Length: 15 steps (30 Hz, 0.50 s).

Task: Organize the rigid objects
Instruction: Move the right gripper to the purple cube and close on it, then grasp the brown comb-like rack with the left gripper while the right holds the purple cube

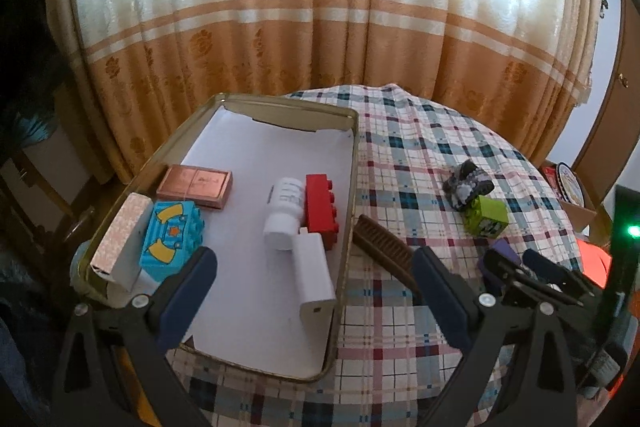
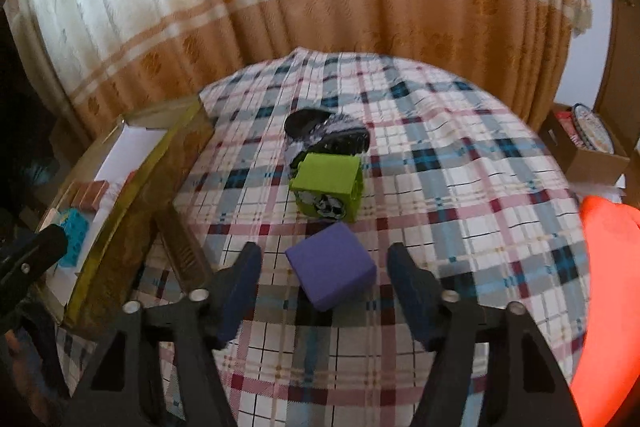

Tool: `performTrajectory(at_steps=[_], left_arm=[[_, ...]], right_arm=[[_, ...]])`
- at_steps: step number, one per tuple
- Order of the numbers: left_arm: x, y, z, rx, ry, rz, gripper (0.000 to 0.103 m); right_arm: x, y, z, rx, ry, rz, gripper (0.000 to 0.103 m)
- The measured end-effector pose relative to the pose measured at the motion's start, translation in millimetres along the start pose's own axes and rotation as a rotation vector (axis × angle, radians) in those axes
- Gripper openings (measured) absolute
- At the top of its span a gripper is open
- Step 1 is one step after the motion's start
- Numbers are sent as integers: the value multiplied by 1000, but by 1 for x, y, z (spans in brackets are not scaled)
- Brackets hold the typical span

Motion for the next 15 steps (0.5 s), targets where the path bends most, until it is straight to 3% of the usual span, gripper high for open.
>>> performTrajectory(at_steps=[4, 6, 12, 15], left_arm=[[5, -3, 7, -15, -16, -31, 99], [7, -5, 11, -28, -26, -48, 99], [9, -7, 22, -45, 27, -42, 98], [7, -7, 34, -39, 25, -34, 97]], right_arm=[[14, 3, 0, -5, 16, -55, 63], [17, 5, -2, -25, 19, -68, 53], [17, 5, 0, -63, 15, -77, 53], [13, 6, 15, -30, -26, -70, 53]])
Point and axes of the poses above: each gripper's, at about its wrist camera, not at the fingertips, and x roughly the way its jaws point, z to its right, y to its top, the point moved 5 cm from there along x, roughly the way its jaws point, and after that the axes turned 13 degrees about -z, right-handed, at the moved point
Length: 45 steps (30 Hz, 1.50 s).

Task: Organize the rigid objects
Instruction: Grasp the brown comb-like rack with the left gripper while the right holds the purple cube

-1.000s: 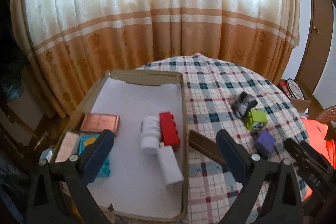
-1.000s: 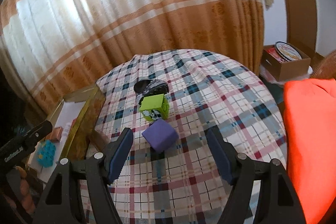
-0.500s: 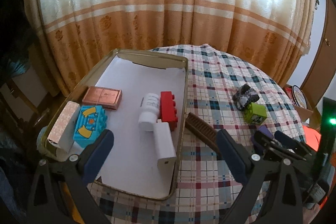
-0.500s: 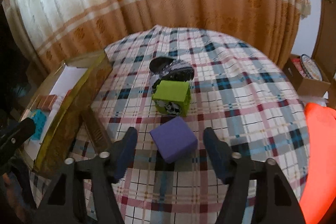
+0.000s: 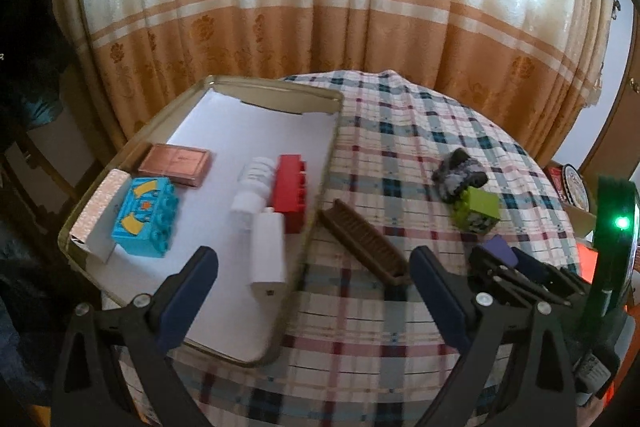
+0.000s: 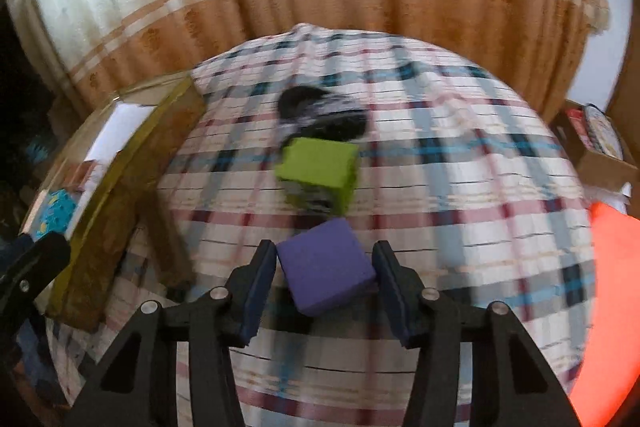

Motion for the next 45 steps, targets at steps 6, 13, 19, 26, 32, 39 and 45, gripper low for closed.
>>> performTrajectory(at_steps=[6, 13, 19, 26, 32, 39, 45], left_arm=[[4, -2, 37, 30, 17, 14, 93], [46, 3, 59, -35, 47, -115, 86], [74, 6, 62, -111, 79, -184, 79], [87, 12, 53, -222, 108, -209, 77], [93, 18, 56, -249, 117, -182, 77], [89, 17, 55, -234, 94, -132, 61], [86, 19, 55, -157, 21, -125, 24]], right_arm=[[-7, 0, 35, 39, -69, 23, 53], [-10, -2, 54, 86, -31, 42, 53], [-11, -3, 58, 121, 30, 58, 53], [-12, -3, 61, 136, 66, 67, 53], [-11, -3, 62, 142, 78, 70, 53], [-12, -3, 62, 141, 76, 70, 53], [-12, -3, 65, 155, 99, 76, 53]])
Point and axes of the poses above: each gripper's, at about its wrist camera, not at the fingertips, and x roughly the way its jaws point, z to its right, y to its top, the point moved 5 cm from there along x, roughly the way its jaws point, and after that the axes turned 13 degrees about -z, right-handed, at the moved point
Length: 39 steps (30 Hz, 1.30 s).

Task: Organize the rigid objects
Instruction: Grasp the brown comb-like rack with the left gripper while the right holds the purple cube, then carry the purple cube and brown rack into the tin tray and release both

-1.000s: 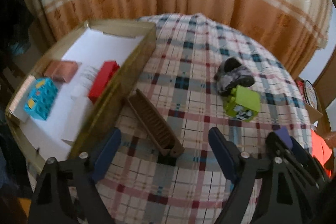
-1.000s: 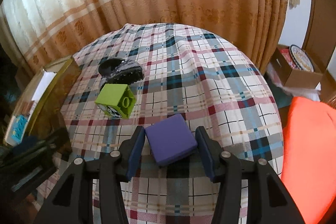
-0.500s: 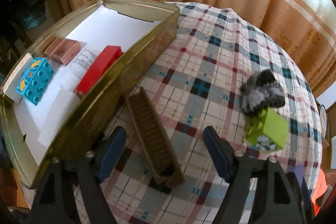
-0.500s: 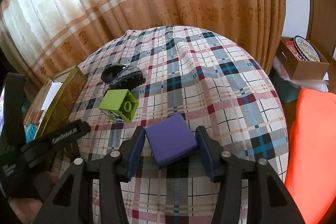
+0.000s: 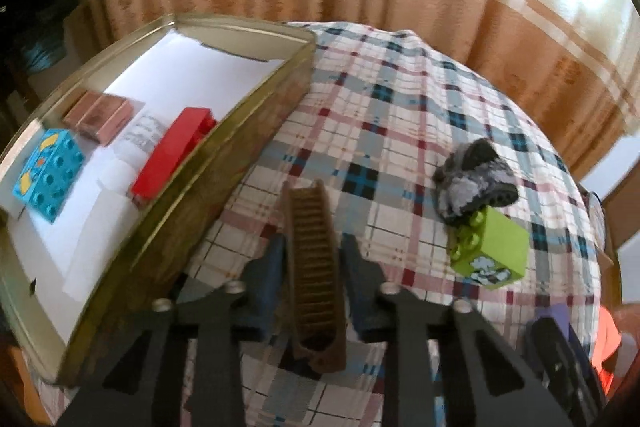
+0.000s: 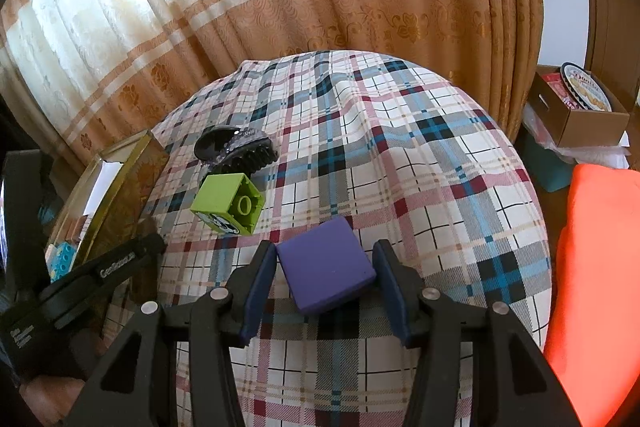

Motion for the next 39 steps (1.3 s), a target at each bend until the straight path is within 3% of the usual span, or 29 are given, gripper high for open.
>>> performTrajectory(at_steps=[14, 31, 39], left_arm=[[-11, -13, 3, 132, -130, -24, 23], [-89, -10, -17, 282, -198, 176, 23], [-96, -3, -46, 278, -214, 187, 23]], right_arm=[[2, 0, -4, -31, -66, -10, 53], [-4, -9, -6, 18, -146, 2, 53], [-36, -13, -33, 75, -101, 79, 53]])
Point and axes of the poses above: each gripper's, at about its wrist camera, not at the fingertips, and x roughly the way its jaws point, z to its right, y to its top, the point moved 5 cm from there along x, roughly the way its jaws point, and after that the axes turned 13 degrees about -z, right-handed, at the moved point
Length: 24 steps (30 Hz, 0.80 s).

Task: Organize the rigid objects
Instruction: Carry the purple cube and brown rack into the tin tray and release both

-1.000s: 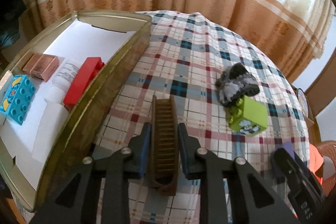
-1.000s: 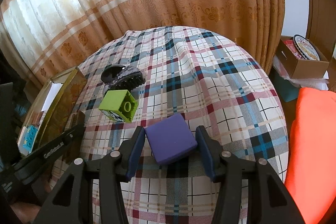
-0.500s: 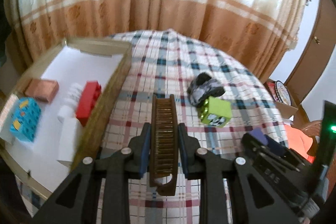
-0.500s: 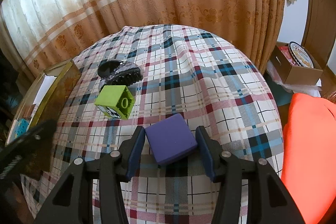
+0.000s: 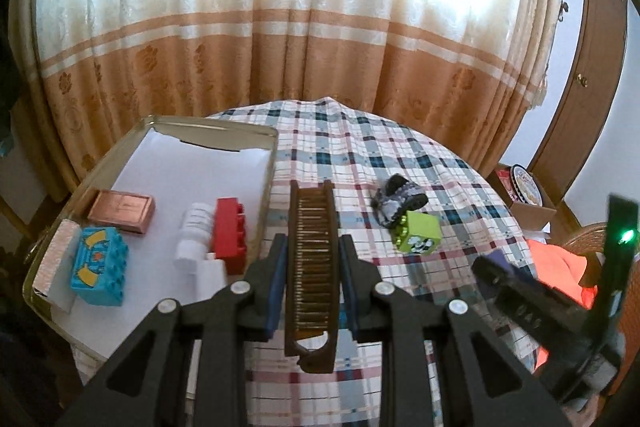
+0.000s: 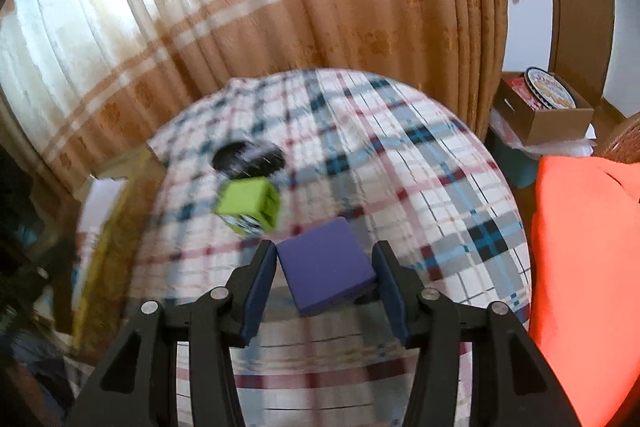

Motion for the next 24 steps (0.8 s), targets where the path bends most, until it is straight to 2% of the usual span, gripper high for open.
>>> performTrajectory(at_steps=[5, 11, 18, 24], left_arm=[[-9, 6, -29, -27, 2, 25, 23], [-16, 20, -81, -79, 30, 63, 23], [-13, 37, -132, -107, 91, 64, 23], [7, 59, -156, -100, 113, 31, 23]], right_arm=[[-23, 11, -42, -58, 43, 59, 53], [-36, 22, -114, -154, 124, 104, 53], [-23, 36, -186, -232, 177, 110, 53], [8, 48, -227, -274, 169, 81, 53]])
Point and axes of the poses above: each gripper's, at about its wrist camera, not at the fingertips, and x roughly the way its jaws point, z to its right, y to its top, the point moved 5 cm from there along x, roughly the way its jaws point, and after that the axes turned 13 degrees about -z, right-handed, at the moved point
